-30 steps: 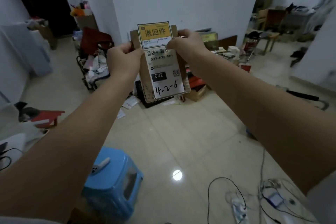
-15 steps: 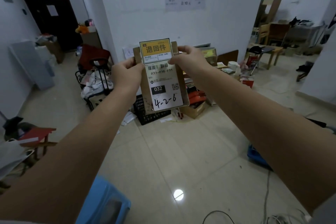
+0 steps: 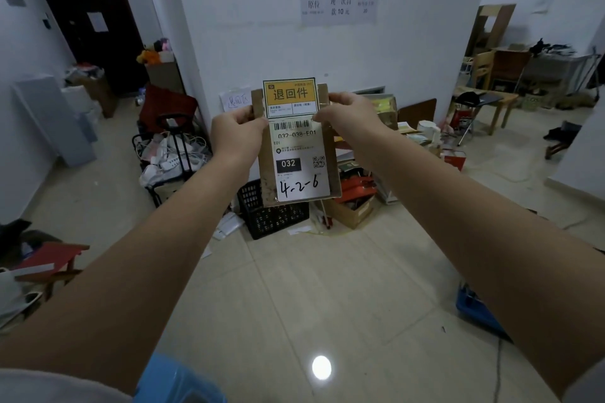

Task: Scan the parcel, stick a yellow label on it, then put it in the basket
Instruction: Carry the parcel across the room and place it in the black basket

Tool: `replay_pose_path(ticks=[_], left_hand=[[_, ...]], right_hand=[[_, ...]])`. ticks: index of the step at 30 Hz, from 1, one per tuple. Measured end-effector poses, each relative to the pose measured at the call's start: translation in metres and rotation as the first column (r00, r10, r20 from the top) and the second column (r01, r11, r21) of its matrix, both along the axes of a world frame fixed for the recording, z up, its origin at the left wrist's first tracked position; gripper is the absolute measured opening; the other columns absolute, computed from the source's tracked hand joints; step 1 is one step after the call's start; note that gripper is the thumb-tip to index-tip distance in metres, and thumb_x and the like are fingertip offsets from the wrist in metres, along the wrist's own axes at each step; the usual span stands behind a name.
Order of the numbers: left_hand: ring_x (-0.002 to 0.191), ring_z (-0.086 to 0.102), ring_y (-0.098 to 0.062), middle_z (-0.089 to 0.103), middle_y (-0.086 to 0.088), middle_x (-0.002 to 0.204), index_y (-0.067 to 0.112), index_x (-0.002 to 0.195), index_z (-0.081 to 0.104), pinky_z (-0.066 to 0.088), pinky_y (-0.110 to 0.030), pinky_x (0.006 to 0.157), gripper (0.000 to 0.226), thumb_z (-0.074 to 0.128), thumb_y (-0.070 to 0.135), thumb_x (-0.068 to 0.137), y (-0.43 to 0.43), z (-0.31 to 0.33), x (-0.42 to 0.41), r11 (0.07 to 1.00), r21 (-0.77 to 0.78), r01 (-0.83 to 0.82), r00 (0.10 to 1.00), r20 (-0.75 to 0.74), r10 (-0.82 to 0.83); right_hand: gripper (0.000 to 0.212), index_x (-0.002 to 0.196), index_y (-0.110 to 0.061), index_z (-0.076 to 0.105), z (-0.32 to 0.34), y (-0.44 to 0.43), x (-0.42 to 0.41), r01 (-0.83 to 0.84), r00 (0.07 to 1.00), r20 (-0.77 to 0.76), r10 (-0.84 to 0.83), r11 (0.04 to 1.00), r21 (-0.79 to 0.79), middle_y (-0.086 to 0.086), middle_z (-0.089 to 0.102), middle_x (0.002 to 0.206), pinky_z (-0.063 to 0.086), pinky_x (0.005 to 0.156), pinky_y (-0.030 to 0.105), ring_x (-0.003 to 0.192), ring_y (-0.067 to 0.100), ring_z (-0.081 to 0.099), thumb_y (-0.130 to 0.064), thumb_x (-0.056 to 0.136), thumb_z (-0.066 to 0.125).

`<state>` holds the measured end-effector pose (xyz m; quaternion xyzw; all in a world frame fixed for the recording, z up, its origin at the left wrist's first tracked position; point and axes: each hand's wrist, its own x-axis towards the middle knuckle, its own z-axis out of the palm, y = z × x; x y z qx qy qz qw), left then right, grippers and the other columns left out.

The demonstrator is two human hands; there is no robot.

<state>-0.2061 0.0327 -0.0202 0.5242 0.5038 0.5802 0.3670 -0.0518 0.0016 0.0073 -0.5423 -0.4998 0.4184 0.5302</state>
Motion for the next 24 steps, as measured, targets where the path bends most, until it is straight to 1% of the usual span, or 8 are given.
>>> replay_pose_path(ticks=[2, 6, 9, 13, 15, 17, 20, 24], left_hand=[[0.09, 0.069, -0.014, 0.072, 0.002, 0.099, 0.019, 0.1, 0.071, 0.056, -0.029, 0.078, 0.021, 0.057, 0.009, 0.09, 0.029, -0.003, -0.005, 1.0, 0.001, -0.002, 1.0, -0.008, 0.002], [0.08, 0.066, -0.004, 0.07, 0.008, 0.09, 0.016, 0.106, 0.07, 0.055, -0.02, 0.065, 0.022, 0.055, 0.008, 0.091, 0.096, -0.01, -0.025, 1.0, -0.002, 0.011, 1.0, -0.007, -0.011], [0.084, 0.068, -0.012, 0.07, 0.005, 0.09, 0.013, 0.106, 0.07, 0.058, -0.031, 0.078, 0.021, 0.057, 0.007, 0.091, 0.153, -0.011, -0.049, 1.0, -0.019, 0.005, 1.0, -0.011, -0.005], [0.081, 0.067, -0.011, 0.068, 0.007, 0.086, 0.021, 0.094, 0.069, 0.055, -0.029, 0.076, 0.017, 0.059, 0.008, 0.091, 0.223, -0.002, -0.081, 0.999, -0.033, -0.013, 0.998, -0.059, 0.011], [0.08, 0.066, -0.007, 0.068, 0.009, 0.085, 0.023, 0.091, 0.068, 0.055, -0.031, 0.08, 0.017, 0.059, 0.009, 0.091, 0.255, 0.0, -0.092, 1.0, -0.027, -0.009, 0.998, -0.057, 0.008], [0.08, 0.065, -0.005, 0.068, 0.008, 0.087, 0.017, 0.104, 0.069, 0.055, -0.03, 0.079, 0.019, 0.059, 0.009, 0.091, 0.281, 0.0, -0.098, 1.0, -0.024, -0.014, 0.999, -0.051, 0.012], [0.077, 0.064, -0.003, 0.069, 0.002, 0.095, 0.011, 0.114, 0.066, 0.054, -0.024, 0.071, 0.024, 0.059, 0.008, 0.091, 0.306, -0.003, -0.105, 0.999, -0.029, -0.026, 0.998, -0.05, 0.025], [0.078, 0.064, -0.004, 0.07, 0.0, 0.097, 0.01, 0.114, 0.066, 0.055, -0.024, 0.069, 0.024, 0.058, 0.007, 0.091, 0.343, 0.002, -0.116, 0.999, -0.037, -0.039, 0.999, -0.008, 0.039]], right_hand=[[0.036, 0.121, -0.013, 0.055, -0.002, 0.03, -0.006, 0.009, 1.0, 0.007, -0.009, 1.0, -0.005, 0.011, 0.067, 0.117, 0.058, 0.077, 0.037, 0.098, 0.028, 0.067, -0.004, 0.087, 0.057], [0.032, 0.119, -0.012, 0.056, -0.007, 0.103, -0.024, 0.015, 1.0, 0.019, -0.014, 1.0, -0.026, 0.011, 0.067, 0.115, 0.057, 0.068, 0.031, 0.095, 0.027, 0.067, -0.003, 0.088, 0.056], [0.038, 0.126, -0.011, 0.054, -0.01, 0.163, -0.046, -0.003, 1.0, 0.013, 0.004, 0.998, -0.062, 0.009, 0.068, 0.11, 0.059, 0.078, 0.037, 0.086, 0.022, 0.067, -0.004, 0.088, 0.056], [0.047, 0.131, -0.014, 0.053, -0.008, 0.237, -0.076, -0.028, 1.0, -0.008, 0.028, 0.995, -0.091, 0.01, 0.068, 0.114, 0.052, 0.095, 0.048, 0.104, 0.029, 0.065, -0.006, 0.086, 0.058], [0.048, 0.133, -0.014, 0.053, -0.008, 0.269, -0.085, -0.035, 0.999, -0.036, 0.032, 0.994, -0.104, 0.009, 0.067, 0.115, 0.053, 0.093, 0.046, 0.104, 0.029, 0.064, -0.006, 0.086, 0.059], [0.047, 0.133, -0.013, 0.052, -0.007, 0.296, -0.091, -0.046, 0.998, -0.051, 0.041, 0.992, -0.113, 0.008, 0.067, 0.111, 0.054, 0.083, 0.039, 0.098, 0.026, 0.064, -0.008, 0.087, 0.059], [0.029, 0.117, -0.01, 0.06, -0.005, 0.326, -0.098, -0.043, 0.999, -0.033, 0.04, 0.991, -0.13, 0.004, 0.065, 0.093, 0.051, 0.071, 0.031, 0.085, 0.022, 0.062, -0.01, 0.088, 0.058], [0.002, 0.086, -0.013, 0.061, 0.005, 0.365, -0.108, -0.07, 0.998, -0.012, 0.07, 0.992, -0.108, 0.004, 0.067, 0.086, 0.054, 0.081, 0.034, 0.083, 0.022, 0.064, -0.012, 0.087, 0.061]])
